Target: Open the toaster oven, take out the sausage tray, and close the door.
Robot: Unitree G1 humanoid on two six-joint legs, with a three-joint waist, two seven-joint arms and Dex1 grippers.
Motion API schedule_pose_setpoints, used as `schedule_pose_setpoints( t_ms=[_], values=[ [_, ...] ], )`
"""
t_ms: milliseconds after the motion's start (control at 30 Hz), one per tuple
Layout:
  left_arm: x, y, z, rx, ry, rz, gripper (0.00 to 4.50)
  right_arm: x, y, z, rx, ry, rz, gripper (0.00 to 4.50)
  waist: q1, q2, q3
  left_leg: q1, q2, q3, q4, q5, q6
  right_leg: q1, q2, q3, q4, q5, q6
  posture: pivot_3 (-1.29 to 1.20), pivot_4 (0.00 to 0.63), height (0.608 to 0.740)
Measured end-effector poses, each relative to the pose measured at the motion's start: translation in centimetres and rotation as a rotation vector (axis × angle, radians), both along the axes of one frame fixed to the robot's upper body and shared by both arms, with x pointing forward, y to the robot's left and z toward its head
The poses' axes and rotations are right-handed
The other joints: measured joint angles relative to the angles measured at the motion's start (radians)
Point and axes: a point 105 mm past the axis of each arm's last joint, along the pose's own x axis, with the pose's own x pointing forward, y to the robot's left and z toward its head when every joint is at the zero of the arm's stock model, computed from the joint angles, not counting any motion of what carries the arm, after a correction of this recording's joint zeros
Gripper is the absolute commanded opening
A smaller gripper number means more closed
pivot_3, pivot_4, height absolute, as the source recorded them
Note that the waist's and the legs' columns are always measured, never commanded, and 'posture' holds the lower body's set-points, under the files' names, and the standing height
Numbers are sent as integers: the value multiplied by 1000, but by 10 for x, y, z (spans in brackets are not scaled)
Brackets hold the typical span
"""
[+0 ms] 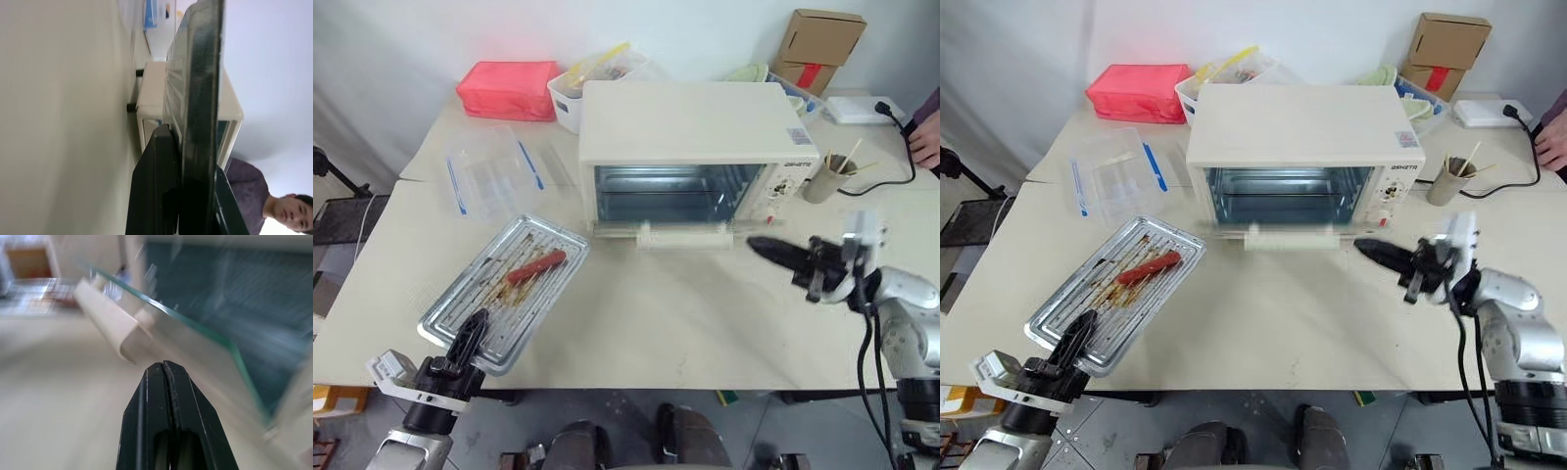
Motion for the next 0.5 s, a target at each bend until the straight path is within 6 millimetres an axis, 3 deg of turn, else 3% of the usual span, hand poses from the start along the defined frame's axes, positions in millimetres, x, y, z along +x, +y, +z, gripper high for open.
schedule_pose_setpoints(
  t_ms=[200,333,500],
  values=[
    [-2,-4,4,53,-15,-75,0,-3,5,5,78,56,45,183,2,0,0,-1,0,0,0,0,1,0,0,-1,0,0,0,0,150,740],
    [-2,-10,2,73,-14,-166,0,-11,2,-2,56,71,54,1227,1,0,0,-1,0,0,0,-1,1,0,0,0,-1,0,0,0,150,740],
    [14,-26,-5,69,-8,-356,0,-45,0,-34,-97,98,117,2884,14,2,0,-1,0,0,0,0,1,0,1,-1,0,0,0,0,150,740]
  ],
)
